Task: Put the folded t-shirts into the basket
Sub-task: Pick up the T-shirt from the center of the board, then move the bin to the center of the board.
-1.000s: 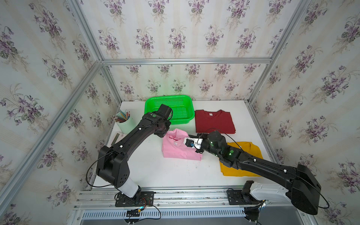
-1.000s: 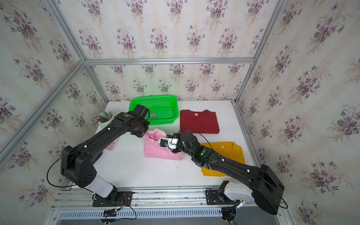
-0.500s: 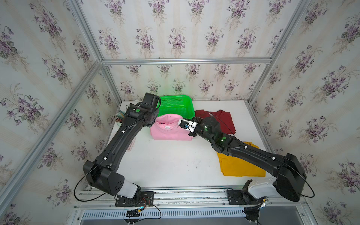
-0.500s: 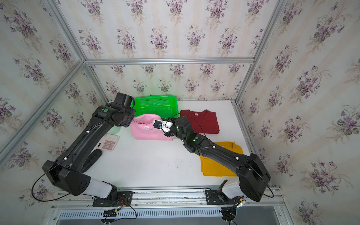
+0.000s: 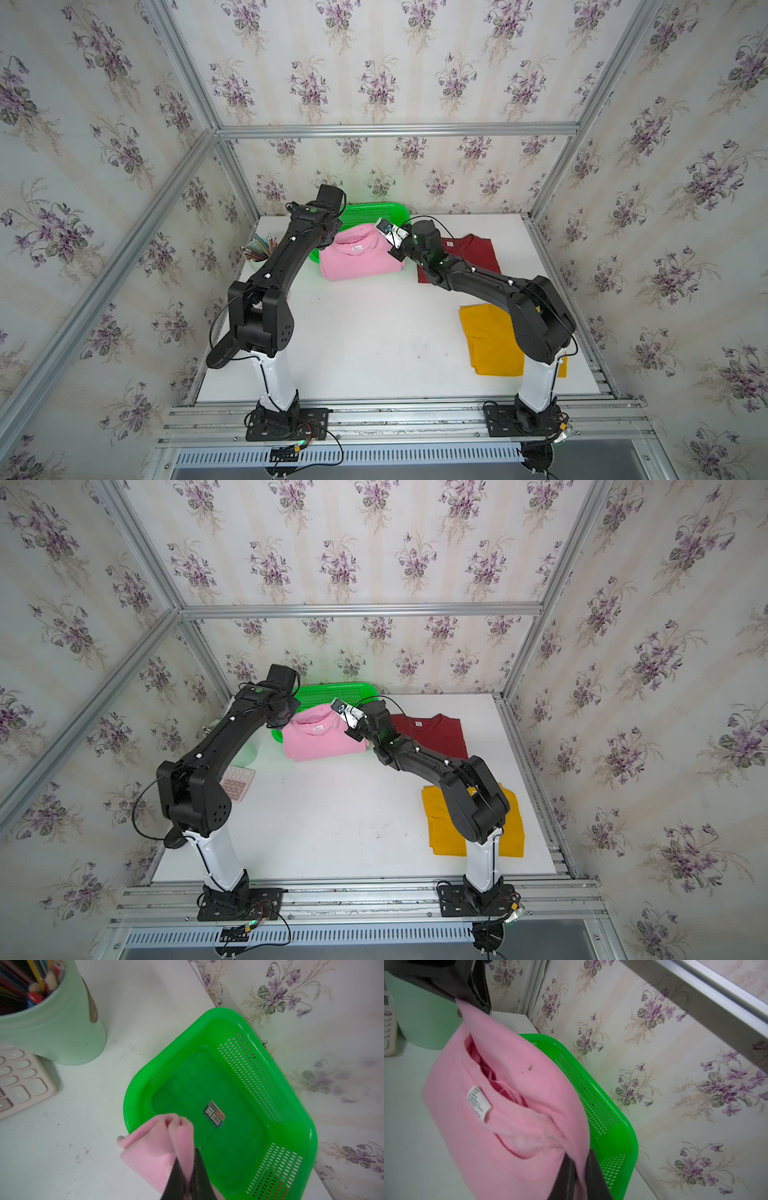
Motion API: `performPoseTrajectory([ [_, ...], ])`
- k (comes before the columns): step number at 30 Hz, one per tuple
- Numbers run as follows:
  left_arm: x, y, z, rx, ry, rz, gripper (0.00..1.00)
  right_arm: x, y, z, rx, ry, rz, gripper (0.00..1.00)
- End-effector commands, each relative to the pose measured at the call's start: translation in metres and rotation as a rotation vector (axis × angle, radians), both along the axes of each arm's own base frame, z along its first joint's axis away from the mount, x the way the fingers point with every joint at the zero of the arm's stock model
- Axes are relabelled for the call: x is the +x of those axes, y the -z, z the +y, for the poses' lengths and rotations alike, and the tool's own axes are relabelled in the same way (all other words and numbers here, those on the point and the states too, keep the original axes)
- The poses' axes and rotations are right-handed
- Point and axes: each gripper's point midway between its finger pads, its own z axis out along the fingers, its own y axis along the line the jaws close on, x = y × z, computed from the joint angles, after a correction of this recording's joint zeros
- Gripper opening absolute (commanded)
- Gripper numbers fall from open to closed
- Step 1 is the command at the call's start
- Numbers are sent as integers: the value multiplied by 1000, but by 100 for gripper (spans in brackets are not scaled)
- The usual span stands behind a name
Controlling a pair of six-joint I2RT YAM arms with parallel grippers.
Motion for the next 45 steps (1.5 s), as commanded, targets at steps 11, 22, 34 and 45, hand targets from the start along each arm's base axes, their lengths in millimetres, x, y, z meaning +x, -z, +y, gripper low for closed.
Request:
performPoseTrajectory([
  [11,10,103,-10,8,20,211,0,-4,108,-24,-101,58,318,0],
  [22,-74,123,-18,4,24,380,0,-93,121,-41,-84,-100,537,0],
  [34,-196,133,-23,-15,84,532,0,-216,124,-41,-95,-211,645,0],
  [45,-240,88,-26,3,108,522,0,-284,72,-29,-11,-346,657,0],
])
